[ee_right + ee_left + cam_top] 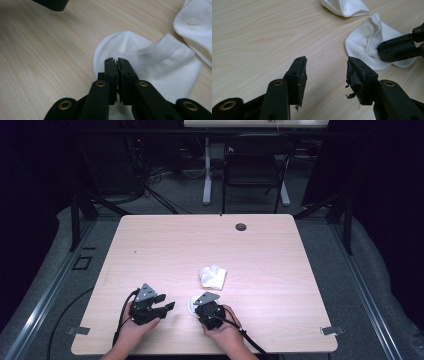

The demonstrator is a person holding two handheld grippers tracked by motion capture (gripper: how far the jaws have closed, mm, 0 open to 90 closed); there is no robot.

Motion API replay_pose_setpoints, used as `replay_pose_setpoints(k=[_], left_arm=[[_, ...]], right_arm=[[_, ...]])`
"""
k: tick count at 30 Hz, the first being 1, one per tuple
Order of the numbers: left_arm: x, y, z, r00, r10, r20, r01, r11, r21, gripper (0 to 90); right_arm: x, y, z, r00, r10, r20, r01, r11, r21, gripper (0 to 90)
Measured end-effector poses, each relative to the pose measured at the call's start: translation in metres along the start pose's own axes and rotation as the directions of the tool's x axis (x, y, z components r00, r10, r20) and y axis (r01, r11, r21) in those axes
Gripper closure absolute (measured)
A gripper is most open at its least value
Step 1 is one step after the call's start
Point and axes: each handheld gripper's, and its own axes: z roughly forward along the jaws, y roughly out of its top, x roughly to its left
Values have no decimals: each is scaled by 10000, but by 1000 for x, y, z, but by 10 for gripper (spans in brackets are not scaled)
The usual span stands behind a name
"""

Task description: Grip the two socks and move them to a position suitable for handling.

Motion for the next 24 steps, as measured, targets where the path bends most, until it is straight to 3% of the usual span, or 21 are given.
replay_pose_setpoints(k=[6, 13, 18, 24], left_arm=[[0, 0, 1, 10000, -4, -6, 4, 10000, 12, 502], [-2, 0, 1, 10000, 22, 35, -22, 10000, -2, 502], [-5, 0, 4, 9999, 89, 96, -90, 9999, 75, 504], [-15, 1, 11, 9995, 151, 271, -155, 9998, 141, 527]], right_arm=[[0, 1, -4, 9982, 449, -395, -450, 9990, -17, 890], [3, 2, -15, 9964, 509, -674, -542, 9974, -477, 892], [2, 3, -22, 9909, 939, -961, -1021, 9913, -836, 892], [-2, 4, -33, 9906, 971, -964, -1085, 9866, -1218, 892]])
